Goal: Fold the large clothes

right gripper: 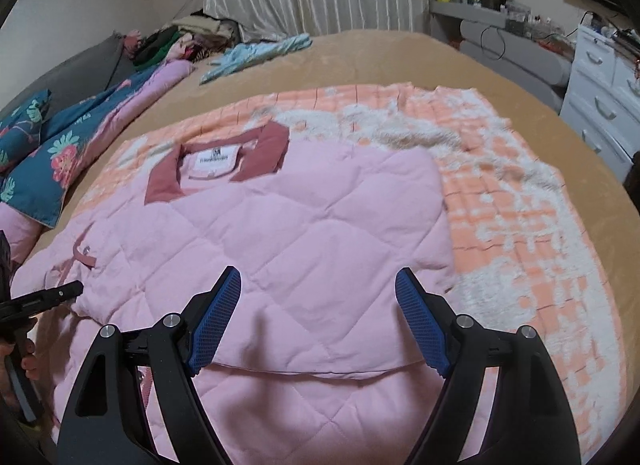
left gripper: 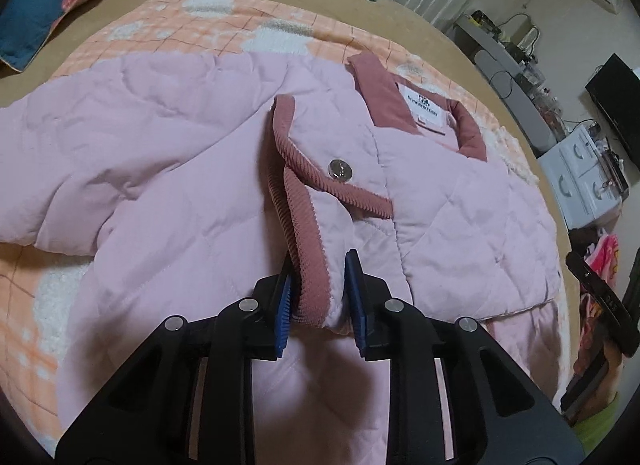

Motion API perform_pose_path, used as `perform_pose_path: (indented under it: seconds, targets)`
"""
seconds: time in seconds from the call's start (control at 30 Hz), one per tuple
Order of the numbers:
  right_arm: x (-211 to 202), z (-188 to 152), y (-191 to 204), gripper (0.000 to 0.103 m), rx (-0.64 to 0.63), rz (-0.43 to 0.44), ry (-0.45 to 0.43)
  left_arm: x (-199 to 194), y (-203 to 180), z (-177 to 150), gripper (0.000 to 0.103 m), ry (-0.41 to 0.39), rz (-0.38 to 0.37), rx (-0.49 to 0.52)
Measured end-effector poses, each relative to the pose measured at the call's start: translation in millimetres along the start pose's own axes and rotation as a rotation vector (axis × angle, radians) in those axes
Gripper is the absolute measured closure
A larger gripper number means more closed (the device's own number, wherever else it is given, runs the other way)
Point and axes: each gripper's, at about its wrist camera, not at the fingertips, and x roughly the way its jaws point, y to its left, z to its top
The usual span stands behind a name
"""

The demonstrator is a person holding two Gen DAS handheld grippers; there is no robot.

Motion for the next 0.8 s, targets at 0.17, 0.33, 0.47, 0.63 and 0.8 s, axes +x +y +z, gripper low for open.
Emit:
perform_pose_path:
  seconds: [0.17, 0.33, 0.47, 0.63, 0.8]
  targets:
    - [22, -6, -11, 0.024, 0.062, 0.007, 0.094, -1, 0, -2, 0.085, 0.003, 0.005, 0.009]
    - [42, -15, -19, 0.024, 0.084, -0.013, 0.161, 0, -4, -3, 0.084, 0.001, 0.015, 0.025]
    - [49, -20, -20, 0.024, 0.09, -0.024, 0.161, 0, -5, -3, 0.083, 0.002, 0.016, 0.031]
    - [51, -22, -17, 0.024, 0.07, -0.055, 0.155, -3, -7, -4, 0.078, 0.001, 0.025, 0.03]
    - [43, -22, -8, 0.023, 0.034, -0.093, 0.141, -11, -8, -5, 0.069, -0.003, 0.033, 0.034]
